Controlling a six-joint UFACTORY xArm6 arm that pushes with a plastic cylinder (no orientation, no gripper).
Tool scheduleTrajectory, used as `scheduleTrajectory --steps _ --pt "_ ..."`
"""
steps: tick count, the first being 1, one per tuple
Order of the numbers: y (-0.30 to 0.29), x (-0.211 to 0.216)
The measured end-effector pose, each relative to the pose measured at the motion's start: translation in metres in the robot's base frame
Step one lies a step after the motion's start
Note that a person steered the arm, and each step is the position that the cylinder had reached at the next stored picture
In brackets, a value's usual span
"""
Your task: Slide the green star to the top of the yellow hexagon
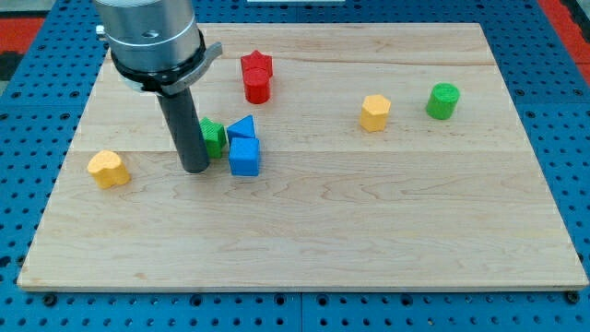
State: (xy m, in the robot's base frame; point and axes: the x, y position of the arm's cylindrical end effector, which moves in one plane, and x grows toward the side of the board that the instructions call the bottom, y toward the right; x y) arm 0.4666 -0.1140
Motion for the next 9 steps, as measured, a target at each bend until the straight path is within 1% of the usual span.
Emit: scheduleTrajectory --steps 1,3,4,5,8,9 --pt "0.005 -0.008" --pt "-0.034 -0.066" --pt "-0.094 -0.075" --pt "-0.064 -0.094" --pt "0.106 -0.093" --pt "0.109 -0.076"
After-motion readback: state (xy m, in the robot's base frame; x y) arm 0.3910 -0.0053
